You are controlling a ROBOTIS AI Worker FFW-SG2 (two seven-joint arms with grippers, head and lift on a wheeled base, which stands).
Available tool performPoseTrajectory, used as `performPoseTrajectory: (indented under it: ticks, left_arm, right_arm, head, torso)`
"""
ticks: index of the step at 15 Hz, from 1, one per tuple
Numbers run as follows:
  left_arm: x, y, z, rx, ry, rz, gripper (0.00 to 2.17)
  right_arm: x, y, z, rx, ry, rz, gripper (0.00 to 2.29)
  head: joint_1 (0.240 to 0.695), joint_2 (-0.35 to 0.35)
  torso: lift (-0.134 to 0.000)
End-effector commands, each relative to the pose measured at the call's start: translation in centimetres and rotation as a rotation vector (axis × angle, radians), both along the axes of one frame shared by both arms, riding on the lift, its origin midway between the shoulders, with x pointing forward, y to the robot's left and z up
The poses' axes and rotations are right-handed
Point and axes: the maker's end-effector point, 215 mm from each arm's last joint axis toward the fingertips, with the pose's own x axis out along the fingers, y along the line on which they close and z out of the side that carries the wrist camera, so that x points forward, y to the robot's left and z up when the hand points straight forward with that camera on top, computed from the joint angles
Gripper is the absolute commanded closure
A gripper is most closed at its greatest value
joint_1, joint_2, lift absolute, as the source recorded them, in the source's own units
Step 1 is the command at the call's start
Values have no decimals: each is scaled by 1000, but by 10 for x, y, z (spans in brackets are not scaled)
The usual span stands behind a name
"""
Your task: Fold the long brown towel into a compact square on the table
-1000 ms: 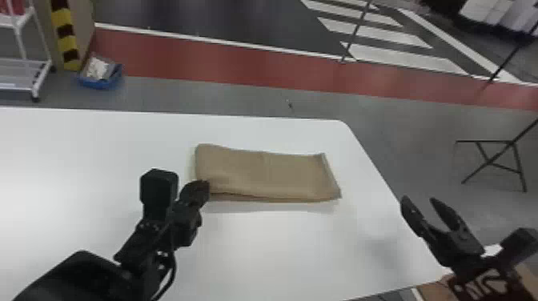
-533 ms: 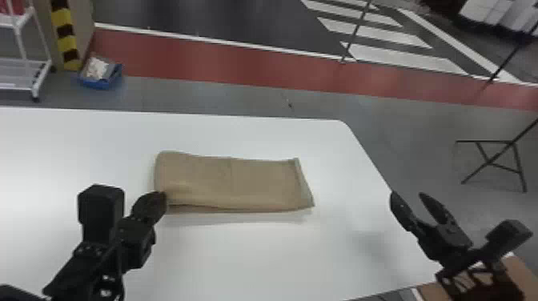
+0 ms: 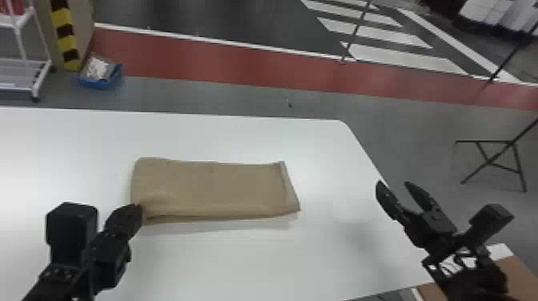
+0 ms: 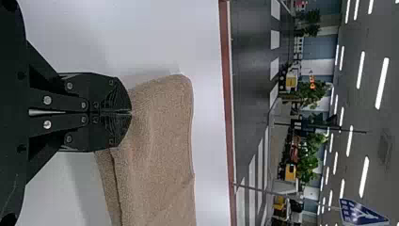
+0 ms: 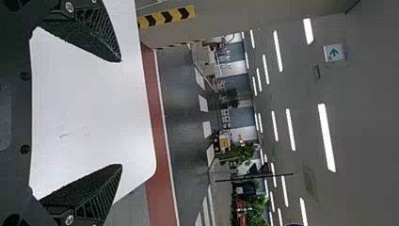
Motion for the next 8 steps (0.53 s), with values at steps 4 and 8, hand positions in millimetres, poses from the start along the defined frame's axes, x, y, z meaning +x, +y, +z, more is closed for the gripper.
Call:
performPoseTrajectory:
  ticks: [4,8]
  left_arm:
    - [13,41,1,27,-11,64,1379]
    - [0,44,-5,22,6,68,1379]
  right_arm:
    - [5,8,5,-4,0,14,87]
    - [9,7,7,-5,5,9,87]
  head:
    - [695,-350]
    - [695,-350]
  torso:
    - [-124]
    - [-124]
